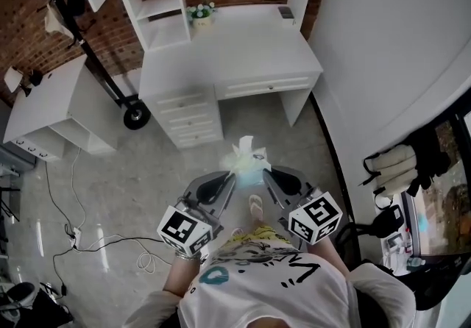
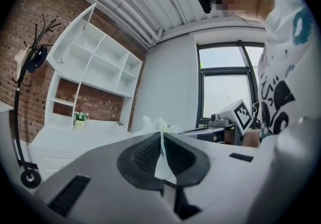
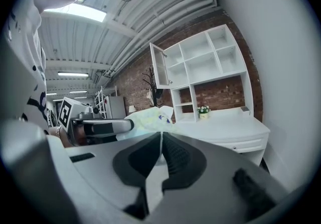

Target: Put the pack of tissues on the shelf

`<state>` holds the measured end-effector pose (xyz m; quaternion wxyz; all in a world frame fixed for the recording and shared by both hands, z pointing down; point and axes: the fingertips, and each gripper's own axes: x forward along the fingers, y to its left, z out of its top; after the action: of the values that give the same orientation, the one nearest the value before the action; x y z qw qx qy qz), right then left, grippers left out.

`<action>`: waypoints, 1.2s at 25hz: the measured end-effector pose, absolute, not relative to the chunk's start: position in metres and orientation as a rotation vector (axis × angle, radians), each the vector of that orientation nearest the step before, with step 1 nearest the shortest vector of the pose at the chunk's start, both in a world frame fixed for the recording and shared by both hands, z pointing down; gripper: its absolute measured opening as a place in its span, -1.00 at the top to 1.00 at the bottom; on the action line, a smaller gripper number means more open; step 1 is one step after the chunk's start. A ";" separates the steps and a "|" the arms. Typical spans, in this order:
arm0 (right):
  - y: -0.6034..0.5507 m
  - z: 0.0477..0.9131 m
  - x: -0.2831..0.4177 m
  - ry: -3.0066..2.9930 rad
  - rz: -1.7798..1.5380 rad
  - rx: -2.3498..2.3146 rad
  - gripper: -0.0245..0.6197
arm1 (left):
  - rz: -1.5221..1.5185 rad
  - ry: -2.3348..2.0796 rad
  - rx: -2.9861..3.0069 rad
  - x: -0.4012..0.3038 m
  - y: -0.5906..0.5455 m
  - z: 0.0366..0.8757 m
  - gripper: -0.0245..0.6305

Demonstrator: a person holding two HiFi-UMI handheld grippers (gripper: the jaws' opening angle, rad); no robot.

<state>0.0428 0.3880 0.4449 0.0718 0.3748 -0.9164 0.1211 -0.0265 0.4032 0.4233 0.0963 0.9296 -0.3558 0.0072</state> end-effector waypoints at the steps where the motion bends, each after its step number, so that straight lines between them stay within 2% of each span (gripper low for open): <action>1: 0.384 0.448 0.045 -2.752 0.374 1.126 0.82 | 0.024 -1.057 2.750 -0.024 0.400 0.425 0.87; 30: 0.202 0.437 0.102 -2.803 0.339 1.046 0.82 | -0.049 -1.121 2.729 0.030 0.213 0.423 0.87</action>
<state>0.1022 0.2017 0.4372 0.0653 0.3467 -0.9289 0.1124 0.0297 0.2131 0.4232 0.0952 0.9207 -0.3780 -0.0164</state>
